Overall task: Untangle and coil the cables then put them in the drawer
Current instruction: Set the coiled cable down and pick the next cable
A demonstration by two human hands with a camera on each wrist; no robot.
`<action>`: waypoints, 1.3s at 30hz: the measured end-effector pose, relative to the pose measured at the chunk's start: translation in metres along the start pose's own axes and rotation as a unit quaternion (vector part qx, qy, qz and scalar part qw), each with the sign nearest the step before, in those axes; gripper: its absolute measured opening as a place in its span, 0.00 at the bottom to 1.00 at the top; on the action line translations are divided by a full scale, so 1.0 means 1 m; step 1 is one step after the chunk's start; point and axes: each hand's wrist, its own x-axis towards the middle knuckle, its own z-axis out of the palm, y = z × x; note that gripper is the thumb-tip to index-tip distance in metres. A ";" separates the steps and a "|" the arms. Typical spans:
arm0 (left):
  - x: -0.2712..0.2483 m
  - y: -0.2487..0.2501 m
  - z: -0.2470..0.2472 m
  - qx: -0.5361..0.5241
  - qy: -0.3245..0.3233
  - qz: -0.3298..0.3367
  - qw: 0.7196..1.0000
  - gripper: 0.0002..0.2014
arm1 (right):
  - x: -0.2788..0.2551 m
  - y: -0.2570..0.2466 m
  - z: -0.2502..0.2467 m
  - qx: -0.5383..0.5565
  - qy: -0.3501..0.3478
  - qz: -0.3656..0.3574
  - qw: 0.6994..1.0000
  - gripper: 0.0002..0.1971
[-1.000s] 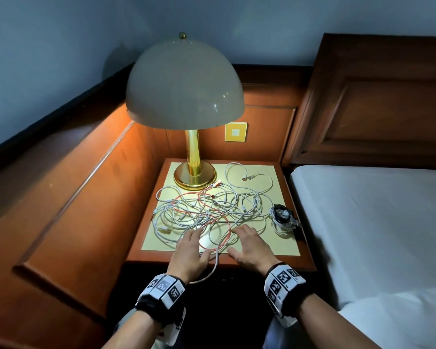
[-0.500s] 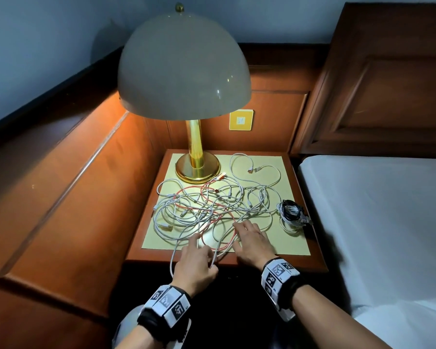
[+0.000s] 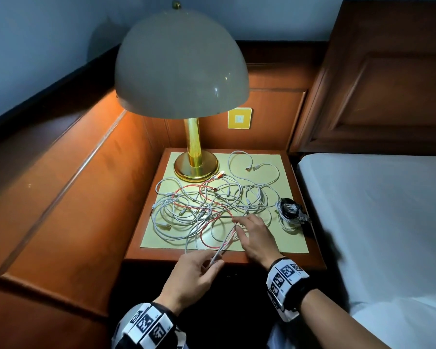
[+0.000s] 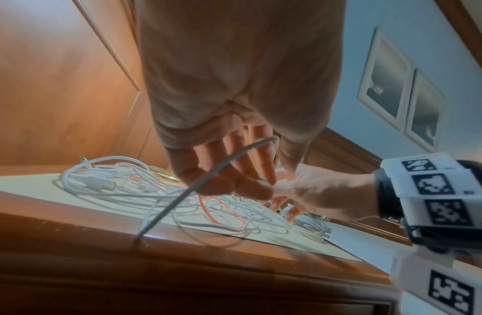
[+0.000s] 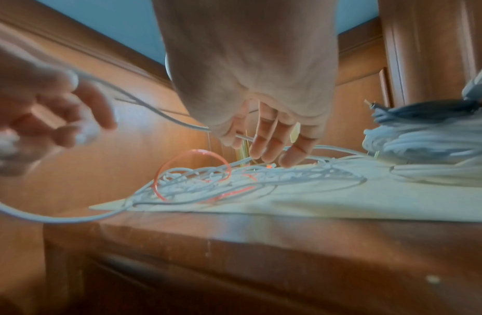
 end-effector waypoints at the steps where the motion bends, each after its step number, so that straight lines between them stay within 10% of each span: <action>1: -0.002 -0.001 -0.002 -0.006 -0.001 -0.015 1.000 0.08 | -0.003 -0.001 -0.004 0.012 0.021 -0.011 1.000 0.15; 11: -0.002 -0.043 -0.039 0.146 0.117 -0.112 0.976 0.06 | -0.039 -0.008 -0.049 0.146 0.110 -0.066 0.981 0.11; 17: 0.004 -0.018 -0.070 0.047 0.127 -0.229 0.964 0.15 | -0.055 -0.007 -0.047 0.181 0.074 -0.021 0.980 0.15; 21: -0.001 0.010 -0.067 -0.028 0.113 -0.135 0.984 0.06 | -0.055 -0.005 -0.039 0.213 0.038 0.048 0.975 0.16; 23: -0.005 0.018 -0.065 -0.103 0.085 -0.105 0.986 0.18 | -0.054 -0.006 -0.036 0.224 0.037 0.068 0.971 0.13; 29: -0.022 0.042 -0.058 -0.337 0.046 -0.131 0.931 0.24 | -0.045 -0.006 -0.028 0.175 0.013 0.093 0.980 0.07; 35: -0.034 0.042 -0.040 -0.206 0.076 -0.101 0.970 0.10 | -0.045 -0.026 -0.026 0.066 -0.021 0.121 0.990 0.22; 39: -0.039 0.055 -0.018 -0.213 0.068 -0.081 0.971 0.12 | -0.046 -0.063 -0.032 0.206 -0.061 0.062 0.975 0.22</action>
